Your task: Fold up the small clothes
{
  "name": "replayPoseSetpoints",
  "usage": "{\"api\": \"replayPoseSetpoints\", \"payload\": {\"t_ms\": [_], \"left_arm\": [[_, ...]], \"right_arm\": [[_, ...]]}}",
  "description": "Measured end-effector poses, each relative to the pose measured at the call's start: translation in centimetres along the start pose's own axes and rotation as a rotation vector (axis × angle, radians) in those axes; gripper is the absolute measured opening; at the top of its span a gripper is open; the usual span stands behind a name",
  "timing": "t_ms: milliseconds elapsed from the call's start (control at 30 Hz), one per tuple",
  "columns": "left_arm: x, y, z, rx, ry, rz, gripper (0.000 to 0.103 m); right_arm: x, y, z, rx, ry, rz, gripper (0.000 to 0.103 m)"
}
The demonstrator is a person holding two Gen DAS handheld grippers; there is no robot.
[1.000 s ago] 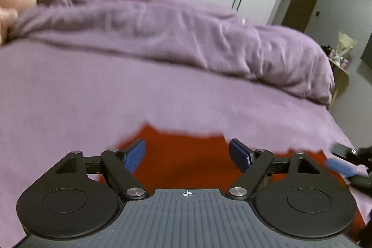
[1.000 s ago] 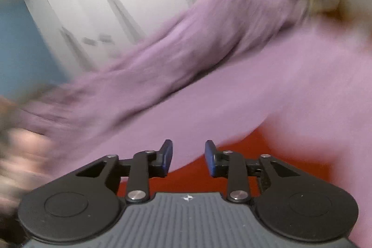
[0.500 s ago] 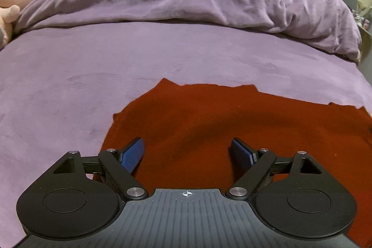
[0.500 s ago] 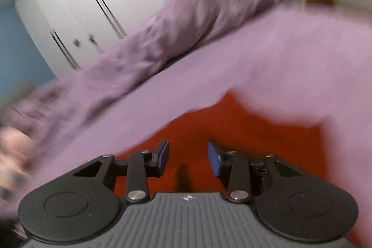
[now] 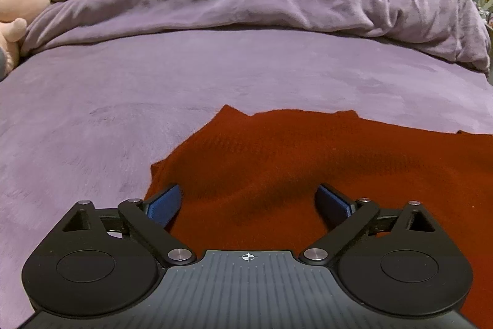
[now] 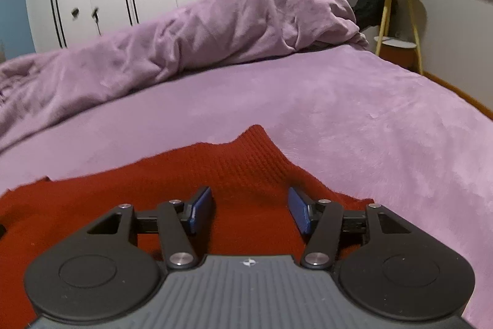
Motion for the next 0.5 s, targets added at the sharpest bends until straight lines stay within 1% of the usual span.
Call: {"api": "replayPoseSetpoints", "payload": {"t_ms": [100,233,333,400,433,500], "left_arm": [[-0.3,0.0,0.7,-0.010,0.012,-0.016,0.103],[-0.4,0.4,1.0,0.000,0.022,-0.045,0.103],[-0.3,0.9,-0.1,0.021,0.058,-0.056,0.103],[0.0,1.6,-1.6,0.036,0.070,-0.069,0.103],[0.3,2.1,-2.4,0.045,0.064,-0.080,0.103],[1.2,3.2,-4.3,0.047,0.053,-0.101,0.103]], "right_arm": [[0.0,0.9,0.6,0.036,0.014,-0.060,0.069],[-0.1,1.2,1.1,0.064,0.011,-0.060,0.077],[0.0,1.5,0.7,0.076,0.006,-0.070,0.085],[-0.2,1.8,0.2,0.086,0.023,-0.073,0.085],[-0.4,2.1,-0.4,0.111,0.035,-0.071,0.085],[-0.2,2.6,-2.3,0.117,0.011,-0.060,0.085]]}}
Point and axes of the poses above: each gripper's, at about its wrist camera, not at the fingertips, and z roughly the way its jaws point, y to its left, x to its underside, the point moved 1 cm from there along z, roughly the way its jaws point, and after that the axes turned 3 degrees about -x, right-handed, at the moved point
